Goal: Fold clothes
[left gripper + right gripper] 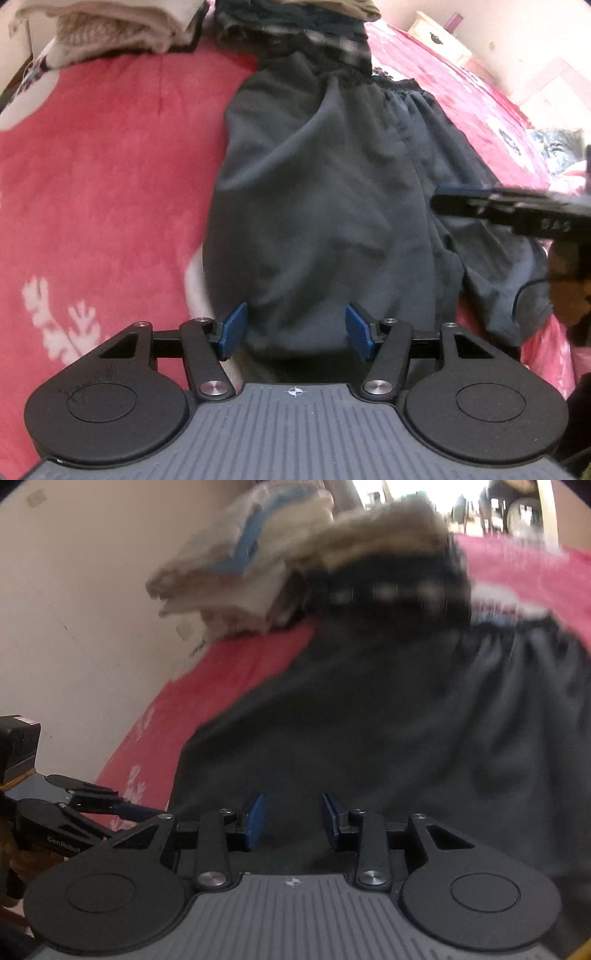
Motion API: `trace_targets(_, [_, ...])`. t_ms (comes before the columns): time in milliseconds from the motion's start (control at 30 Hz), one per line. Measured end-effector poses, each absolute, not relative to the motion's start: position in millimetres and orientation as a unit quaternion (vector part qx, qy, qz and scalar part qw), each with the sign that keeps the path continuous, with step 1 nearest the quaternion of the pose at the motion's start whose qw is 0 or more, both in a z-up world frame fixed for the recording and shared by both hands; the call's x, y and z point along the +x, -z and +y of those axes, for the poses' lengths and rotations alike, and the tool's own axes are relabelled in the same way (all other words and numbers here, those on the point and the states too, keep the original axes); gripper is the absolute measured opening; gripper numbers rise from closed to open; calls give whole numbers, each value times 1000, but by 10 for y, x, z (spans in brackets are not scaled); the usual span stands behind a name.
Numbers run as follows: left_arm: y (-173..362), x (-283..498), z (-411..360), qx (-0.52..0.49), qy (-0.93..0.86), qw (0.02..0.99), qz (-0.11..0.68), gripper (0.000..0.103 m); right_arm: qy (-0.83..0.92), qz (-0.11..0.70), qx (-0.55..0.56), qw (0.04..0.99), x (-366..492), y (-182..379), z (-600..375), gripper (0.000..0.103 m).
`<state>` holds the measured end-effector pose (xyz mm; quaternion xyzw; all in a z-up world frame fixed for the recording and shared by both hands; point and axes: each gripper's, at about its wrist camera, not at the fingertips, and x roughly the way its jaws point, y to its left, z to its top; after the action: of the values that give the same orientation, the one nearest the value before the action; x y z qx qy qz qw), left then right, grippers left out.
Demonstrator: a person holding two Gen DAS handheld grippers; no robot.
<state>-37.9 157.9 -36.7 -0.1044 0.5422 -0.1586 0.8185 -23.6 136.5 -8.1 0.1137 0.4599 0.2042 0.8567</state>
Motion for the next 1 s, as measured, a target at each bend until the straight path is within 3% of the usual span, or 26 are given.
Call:
trace_targets(567, [564,-510,1611,-125,135,815,549,57,-152,480,181,845,-161,219,1080,39])
trace_targets(667, [551,-532,1586,-120,127,824,540,46,-144,473,184,849,-161,191,1022,39])
trace_targets(800, [489,-564,1529,-115,131,835,522,12,-128,467,189,854,-165,164,906,39])
trace_targets(1000, [194,-533,1369,-116,176,858,469,6,-97,446,184,871,-145,52,703,39])
